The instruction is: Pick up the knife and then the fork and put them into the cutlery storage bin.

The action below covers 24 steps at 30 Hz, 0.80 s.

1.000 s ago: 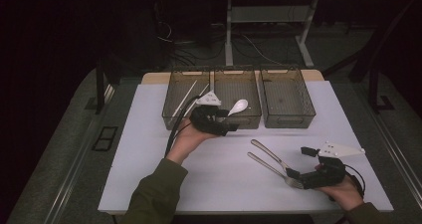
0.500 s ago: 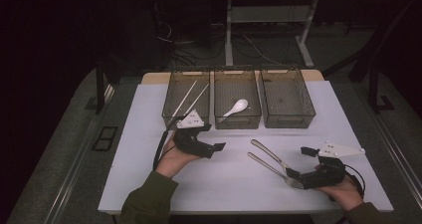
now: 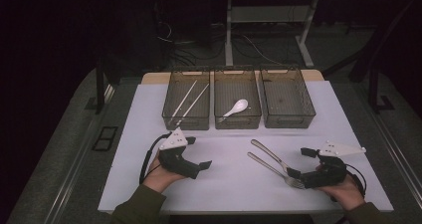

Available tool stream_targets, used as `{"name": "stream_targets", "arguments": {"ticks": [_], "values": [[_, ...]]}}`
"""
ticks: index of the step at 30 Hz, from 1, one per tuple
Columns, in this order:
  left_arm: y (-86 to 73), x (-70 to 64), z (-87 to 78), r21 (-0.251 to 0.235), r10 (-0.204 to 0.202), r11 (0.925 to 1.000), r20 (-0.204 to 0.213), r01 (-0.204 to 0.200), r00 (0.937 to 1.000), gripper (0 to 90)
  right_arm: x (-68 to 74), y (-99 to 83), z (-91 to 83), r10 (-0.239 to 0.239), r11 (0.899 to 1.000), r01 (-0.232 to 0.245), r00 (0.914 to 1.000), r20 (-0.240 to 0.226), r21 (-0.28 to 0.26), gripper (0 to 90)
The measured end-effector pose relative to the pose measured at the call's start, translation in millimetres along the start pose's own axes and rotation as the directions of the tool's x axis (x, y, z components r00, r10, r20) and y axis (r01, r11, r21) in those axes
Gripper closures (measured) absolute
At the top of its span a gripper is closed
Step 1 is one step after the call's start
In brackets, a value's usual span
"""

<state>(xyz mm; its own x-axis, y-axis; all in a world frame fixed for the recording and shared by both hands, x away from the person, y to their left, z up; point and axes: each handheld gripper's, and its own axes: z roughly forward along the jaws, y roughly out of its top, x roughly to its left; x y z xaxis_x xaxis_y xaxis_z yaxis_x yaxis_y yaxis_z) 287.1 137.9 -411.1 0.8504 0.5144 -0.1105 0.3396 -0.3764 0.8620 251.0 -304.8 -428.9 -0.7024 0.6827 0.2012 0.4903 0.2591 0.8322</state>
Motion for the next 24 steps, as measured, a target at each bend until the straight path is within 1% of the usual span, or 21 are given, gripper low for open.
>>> {"name": "stream_targets", "arguments": {"ticks": [3, 4, 7, 8, 10, 11, 13, 14, 17, 19, 20, 24], "values": [[-6.7, -1.4, -5.7, 0.003, -0.005, 1.0, -0.001, 0.005, 1.0, 0.0, -0.8, 1.3, -1.5, -0.003, 1.0, 0.003, 0.9999, -0.013, 0.021, 7.5], [-9.2, -1.4, -7.6, 0.008, -0.006, 1.0, -0.001, 0.006, 1.0, 0.0, -0.3, 1.8, -2.1, -0.001, 1.0, 0.002, 0.9999, -0.017, 0.028, 12.1], [-17.2, -0.5, -13.2, 0.019, -0.003, 0.9998, -0.005, 0.003, 1.0, 0.0, -0.1, 3.4, -3.2, 0.004, 0.999, -0.002, 0.9996, -0.028, 0.052, 17.2], [-19.8, 0.3, -15.3, 0.025, -0.002, 0.9997, -0.006, 0.002, 1.0, 0.0, 0.0, 3.6, -3.3, 0.004, 0.998, -0.002, 0.9996, -0.028, 0.061, 20.6], [-25.5, 1.1, -18.4, 0.026, -0.011, 0.9996, -0.008, 0.011, 0.9999, 0.0, -0.3, 4.0, -2.9, -0.005, 0.997, 0.007, 0.9996, -0.027, 0.075, 25.6], [-28.2, 1.3, -19.6, 0.03, -0.017, 0.9994, -0.009, 0.017, 0.9998, 0.0, -0.1, 4.2, -2.6, 0.001, 0.996, 0.002, 0.9997, -0.026, 0.087, 29.4], [-32.7, 2.0, -22.1, 0.04, -0.024, 0.9989, -0.012, 0.025, 0.9996, 0.0, -0.3, 4.5, -2.2, -0.004, 0.995, 0.007, 0.9996, -0.029, 0.103, 35.8], [-34.2, 2.4, -22.6, 0.038, -0.03, 0.9988, -0.012, 0.031, 0.9995, 0.0, -0.1, 4.7, -2.0, -0.003, 0.994, 0.007, 0.9995, -0.03, 0.109, 39.5], [-35.3, 3.5, -23.7, 0.036, -0.038, 0.9986, -0.016, 0.039, 0.9991, 0.0, 0.4, 5.1, -1.3, -0.005, 0.991, 0.01, 0.9994, -0.034, 0.135, 48.5], [-34.9, 3.0, -23.7, 0.037, -0.035, 0.9987, -0.014, 0.035, 0.9993, 0.0, 0.6, 5.5, -0.2, -0.002, 0.987, 0.006, 0.9996, -0.028, 0.159, 53.7], [-34.8, 2.6, -23.4, 0.036, -0.031, 0.9989, -0.012, 0.032, 0.9994, 0.0, 0.4, 5.4, 0.3, -0.008, 0.987, 0.012, 0.9996, -0.028, 0.161, 56.6], [-34.5, 2.0, -22.1, 0.042, -0.025, 0.9988, -0.008, 0.025, 0.9997, 0.0, 0.9, 5.3, 1.9, 0.003, 0.982, 0.002, 0.9996, -0.028, 0.188, 68.6]]}}
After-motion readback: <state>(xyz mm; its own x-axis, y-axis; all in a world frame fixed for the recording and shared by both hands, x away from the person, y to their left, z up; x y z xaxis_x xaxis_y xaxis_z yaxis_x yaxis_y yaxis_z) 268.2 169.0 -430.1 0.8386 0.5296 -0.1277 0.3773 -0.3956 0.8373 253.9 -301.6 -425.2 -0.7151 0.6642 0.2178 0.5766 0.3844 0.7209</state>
